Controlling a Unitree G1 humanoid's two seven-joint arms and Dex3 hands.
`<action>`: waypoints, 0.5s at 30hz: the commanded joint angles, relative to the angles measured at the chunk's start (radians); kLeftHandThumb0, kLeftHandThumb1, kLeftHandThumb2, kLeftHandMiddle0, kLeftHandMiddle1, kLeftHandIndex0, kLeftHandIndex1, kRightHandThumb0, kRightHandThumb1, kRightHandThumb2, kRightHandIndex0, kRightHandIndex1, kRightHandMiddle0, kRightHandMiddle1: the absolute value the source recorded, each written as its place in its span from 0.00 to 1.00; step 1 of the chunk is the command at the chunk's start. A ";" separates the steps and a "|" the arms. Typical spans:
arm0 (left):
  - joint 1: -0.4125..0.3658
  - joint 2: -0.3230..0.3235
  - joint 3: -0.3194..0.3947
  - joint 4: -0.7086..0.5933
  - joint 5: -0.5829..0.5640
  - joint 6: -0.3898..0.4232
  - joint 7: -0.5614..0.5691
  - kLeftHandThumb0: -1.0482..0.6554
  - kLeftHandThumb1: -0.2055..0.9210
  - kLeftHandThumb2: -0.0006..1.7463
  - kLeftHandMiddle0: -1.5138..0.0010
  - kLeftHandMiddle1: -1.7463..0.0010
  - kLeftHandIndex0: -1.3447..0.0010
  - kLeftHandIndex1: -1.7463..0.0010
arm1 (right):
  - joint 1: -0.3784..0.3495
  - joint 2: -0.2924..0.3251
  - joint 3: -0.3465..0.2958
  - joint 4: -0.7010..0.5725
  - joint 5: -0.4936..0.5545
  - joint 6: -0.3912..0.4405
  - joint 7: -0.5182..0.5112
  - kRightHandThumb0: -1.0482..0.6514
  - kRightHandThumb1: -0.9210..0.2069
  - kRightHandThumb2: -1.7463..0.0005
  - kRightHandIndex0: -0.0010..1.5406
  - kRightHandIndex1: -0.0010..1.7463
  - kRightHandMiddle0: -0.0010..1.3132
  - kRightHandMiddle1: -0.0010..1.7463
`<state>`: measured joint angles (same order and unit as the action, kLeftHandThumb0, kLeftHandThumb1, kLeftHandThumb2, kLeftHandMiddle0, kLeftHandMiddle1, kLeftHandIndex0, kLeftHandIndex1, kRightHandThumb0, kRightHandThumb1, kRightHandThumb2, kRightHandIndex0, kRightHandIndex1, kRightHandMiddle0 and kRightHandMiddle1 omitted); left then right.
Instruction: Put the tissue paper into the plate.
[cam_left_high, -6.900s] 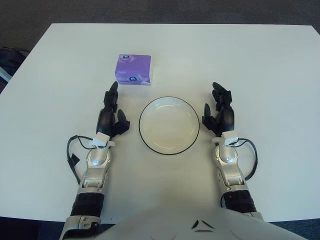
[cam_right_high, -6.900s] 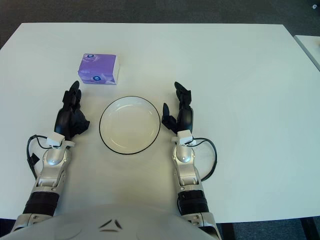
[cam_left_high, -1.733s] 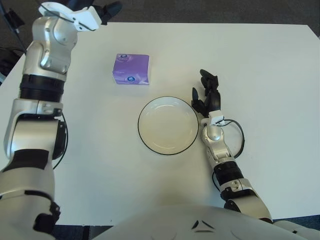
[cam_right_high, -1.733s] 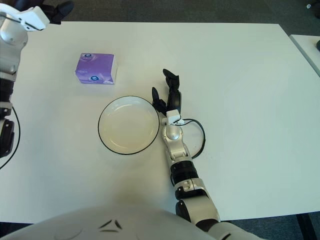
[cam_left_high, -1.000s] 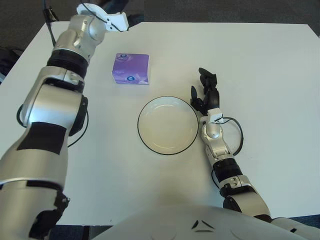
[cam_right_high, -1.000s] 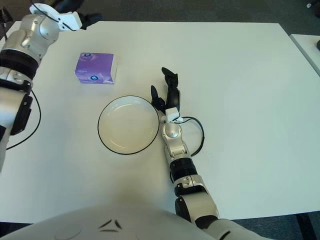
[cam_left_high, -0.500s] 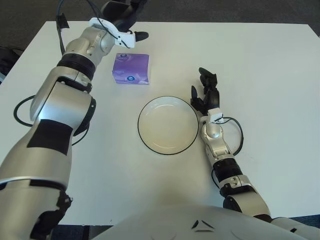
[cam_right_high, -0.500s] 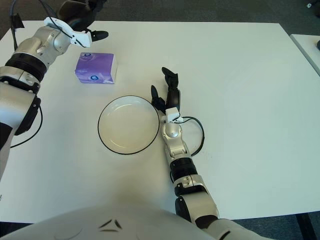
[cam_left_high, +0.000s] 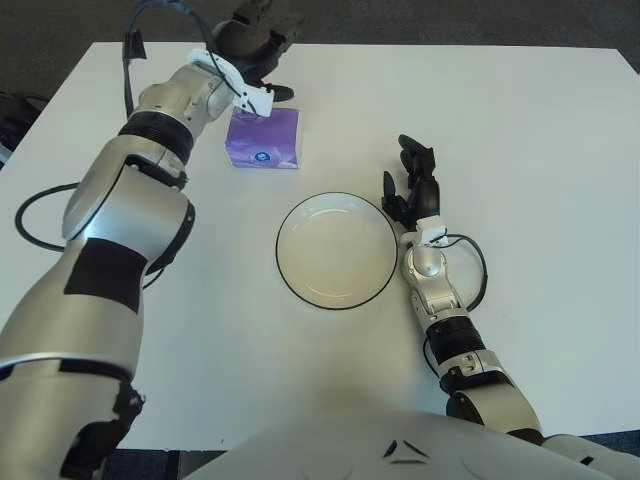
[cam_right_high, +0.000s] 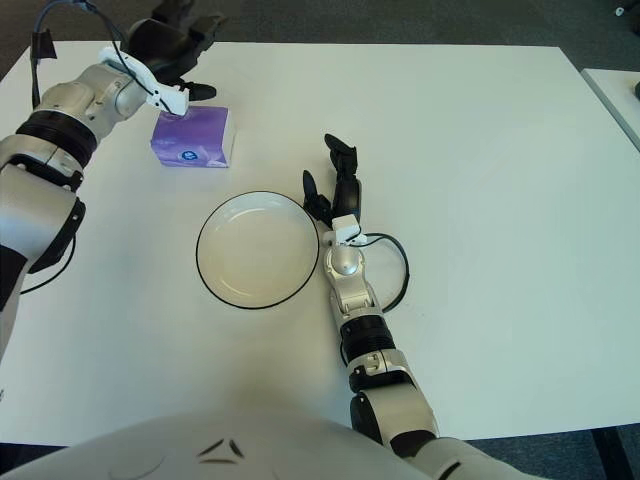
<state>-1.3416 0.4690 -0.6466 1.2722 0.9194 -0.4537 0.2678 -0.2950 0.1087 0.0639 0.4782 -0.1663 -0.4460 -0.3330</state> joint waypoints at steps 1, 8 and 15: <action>0.028 -0.010 -0.043 0.026 0.038 0.019 0.030 0.01 1.00 0.50 0.97 0.99 1.00 0.87 | 0.177 -0.029 -0.021 0.167 0.008 0.033 0.012 0.23 0.00 0.68 0.13 0.28 0.00 0.41; 0.041 -0.015 -0.067 0.049 0.043 0.030 0.018 0.00 1.00 0.50 0.96 0.99 1.00 0.87 | 0.184 -0.029 -0.021 0.155 0.008 0.037 0.015 0.23 0.00 0.68 0.14 0.29 0.00 0.41; 0.047 0.002 -0.088 0.050 0.054 0.026 -0.008 0.00 1.00 0.50 0.95 0.99 1.00 0.81 | 0.191 -0.034 -0.020 0.149 0.008 0.039 0.018 0.23 0.00 0.67 0.13 0.29 0.00 0.40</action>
<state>-1.3159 0.4575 -0.7146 1.3150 0.9561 -0.4334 0.2822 -0.2950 0.1086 0.0625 0.4780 -0.1577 -0.4465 -0.3252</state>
